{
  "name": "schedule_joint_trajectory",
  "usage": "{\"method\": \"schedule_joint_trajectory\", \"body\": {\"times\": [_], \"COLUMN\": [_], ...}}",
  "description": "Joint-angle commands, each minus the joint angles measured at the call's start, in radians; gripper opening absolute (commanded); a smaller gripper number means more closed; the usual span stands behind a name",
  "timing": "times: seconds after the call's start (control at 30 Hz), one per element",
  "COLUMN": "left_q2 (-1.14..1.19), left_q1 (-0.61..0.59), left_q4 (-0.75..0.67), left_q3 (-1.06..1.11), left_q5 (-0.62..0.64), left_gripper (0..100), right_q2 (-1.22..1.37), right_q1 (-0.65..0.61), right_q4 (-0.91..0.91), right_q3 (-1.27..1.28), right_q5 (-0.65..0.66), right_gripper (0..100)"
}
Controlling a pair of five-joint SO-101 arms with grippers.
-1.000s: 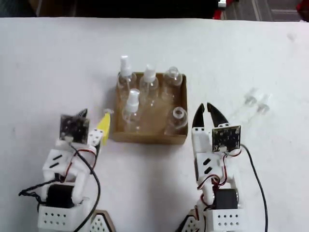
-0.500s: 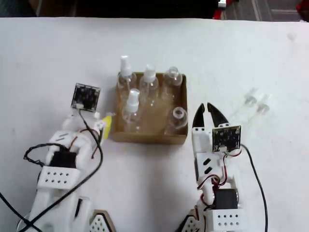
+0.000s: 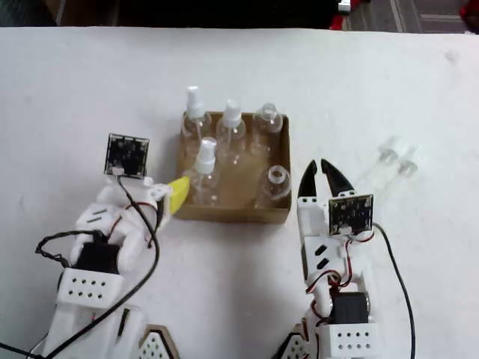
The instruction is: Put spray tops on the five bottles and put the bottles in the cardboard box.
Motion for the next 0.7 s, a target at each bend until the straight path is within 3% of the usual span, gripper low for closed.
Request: {"method": "schedule_joint_trajectory", "body": {"times": [0.0,0.1,0.33,0.5,0.67], "left_q2": [-0.024,-0.025,-0.025,-0.025,-0.025], "left_q1": [-0.016,-0.03,-0.05,0.001,0.005], "left_q4": [-0.052,-0.117,-0.152,-0.149,-0.152], "left_q3": [-0.003,0.046,0.049,0.058,0.061], "left_q5": [-0.054,-0.104,-0.118,-0.316,-0.27], "left_gripper": [29,26,8,7,7], "right_q2": [-0.012,-0.013,-0.012,-0.008,-0.01], "right_q1": [-0.008,-0.01,-0.131,-0.245,-0.262], "right_q4": [0.001,-0.018,-0.062,-0.038,0.028], "right_q3": [0.008,0.008,0.008,0.008,0.008], "right_q5": [0.011,0.012,0.012,0.003,0.006], "right_gripper": [4.3,4.3,4.3,4.3,4.3]}}
